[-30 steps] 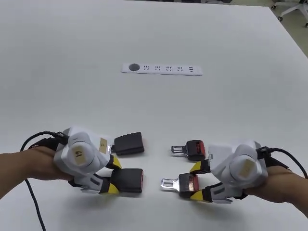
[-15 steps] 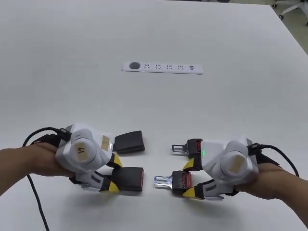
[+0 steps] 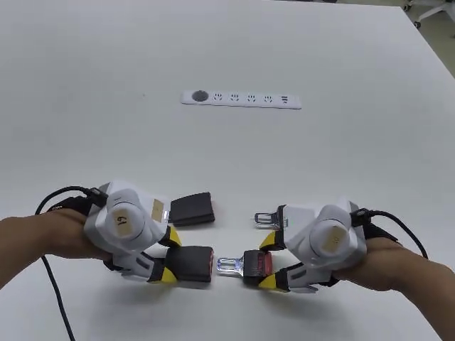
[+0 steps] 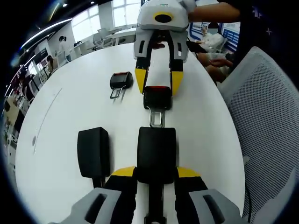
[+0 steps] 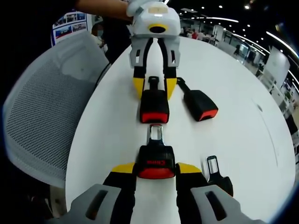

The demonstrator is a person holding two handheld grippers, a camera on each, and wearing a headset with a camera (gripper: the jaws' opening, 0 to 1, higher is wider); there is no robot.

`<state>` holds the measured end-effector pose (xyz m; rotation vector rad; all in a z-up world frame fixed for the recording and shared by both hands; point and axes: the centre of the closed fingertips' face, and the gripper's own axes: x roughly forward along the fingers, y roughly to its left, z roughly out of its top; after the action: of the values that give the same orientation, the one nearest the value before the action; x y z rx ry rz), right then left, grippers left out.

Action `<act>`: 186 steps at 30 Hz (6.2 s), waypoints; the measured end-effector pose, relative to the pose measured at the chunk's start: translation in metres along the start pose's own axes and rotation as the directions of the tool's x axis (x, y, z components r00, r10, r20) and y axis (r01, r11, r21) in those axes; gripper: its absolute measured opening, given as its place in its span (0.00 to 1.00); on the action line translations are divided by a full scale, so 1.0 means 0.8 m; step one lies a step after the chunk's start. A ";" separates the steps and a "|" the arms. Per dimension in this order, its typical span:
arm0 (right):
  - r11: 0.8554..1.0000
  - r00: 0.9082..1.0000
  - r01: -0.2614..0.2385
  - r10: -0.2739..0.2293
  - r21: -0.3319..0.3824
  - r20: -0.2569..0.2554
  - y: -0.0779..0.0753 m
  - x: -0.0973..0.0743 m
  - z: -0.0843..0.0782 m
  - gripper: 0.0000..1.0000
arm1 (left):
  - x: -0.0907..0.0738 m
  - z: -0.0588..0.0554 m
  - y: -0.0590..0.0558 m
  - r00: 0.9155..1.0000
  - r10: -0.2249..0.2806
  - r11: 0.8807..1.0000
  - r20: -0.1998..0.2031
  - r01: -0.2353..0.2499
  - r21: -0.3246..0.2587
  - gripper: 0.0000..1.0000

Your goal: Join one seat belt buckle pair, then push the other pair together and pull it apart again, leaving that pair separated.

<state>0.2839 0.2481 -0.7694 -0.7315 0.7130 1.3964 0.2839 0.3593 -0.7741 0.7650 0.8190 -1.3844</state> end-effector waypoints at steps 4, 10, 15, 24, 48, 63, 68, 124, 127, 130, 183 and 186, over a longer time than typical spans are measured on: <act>1.000 1.000 -0.002 0.002 -0.008 -0.005 0.001 0.003 0.005 0.29 | 0.000 0.000 0.000 1.000 0.001 1.000 -0.001 -0.001 0.002 0.32; 1.000 1.000 -0.003 0.003 -0.017 -0.007 0.001 0.007 0.010 0.29 | 0.000 0.002 -0.001 1.000 0.000 1.000 -0.002 0.000 0.003 0.32; 1.000 1.000 -0.003 0.003 -0.025 -0.003 0.001 0.009 0.013 0.29 | 0.000 0.002 -0.001 1.000 0.000 1.000 -0.001 0.000 0.000 0.32; 1.000 1.000 -0.007 0.007 -0.008 0.017 0.005 0.018 0.026 0.29 | 0.000 0.001 -0.002 1.000 -0.003 1.000 -0.003 0.003 0.005 0.32; 0.999 0.997 0.025 -0.027 0.025 0.065 0.004 0.021 0.031 0.27 | 0.002 -0.001 -0.001 1.000 0.010 1.000 -0.005 -0.010 0.010 0.31; 0.999 0.996 0.007 -0.011 0.040 0.086 0.003 0.025 0.037 0.26 | 0.003 0.000 0.000 1.000 0.012 1.000 -0.007 -0.012 -0.012 0.31; 0.999 0.994 -0.004 0.001 0.032 0.108 0.005 0.032 0.047 0.26 | 0.005 0.001 -0.001 1.000 0.003 1.000 -0.014 -0.003 0.009 0.31; 0.999 0.999 -0.035 0.036 -0.021 0.039 0.009 0.031 0.035 0.27 | 0.009 -0.001 -0.005 0.998 -0.019 1.000 -0.061 0.020 0.017 0.32; 0.999 0.999 -0.035 0.036 -0.021 0.035 0.008 0.029 0.034 0.27 | 0.010 -0.002 -0.005 0.998 -0.020 1.000 -0.061 0.021 0.018 0.32; 0.999 0.999 -0.035 0.036 -0.019 0.027 0.007 0.027 0.030 0.27 | 0.010 -0.002 -0.005 0.998 -0.020 1.000 -0.061 0.021 0.016 0.32; 0.999 0.996 -0.033 0.034 0.019 -0.082 0.001 -0.029 -0.049 0.28 | 0.010 -0.001 -0.005 0.998 -0.018 1.000 -0.059 0.017 -0.003 0.33; 0.999 0.996 -0.031 0.033 0.023 -0.085 0.000 -0.032 -0.054 0.29 | 0.010 -0.002 -0.004 0.998 -0.017 1.000 -0.061 0.017 -0.002 0.33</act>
<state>0.2820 0.1983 -0.7745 -0.7689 0.8085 1.3907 0.2804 0.3562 -0.7818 0.8042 0.8759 -1.3806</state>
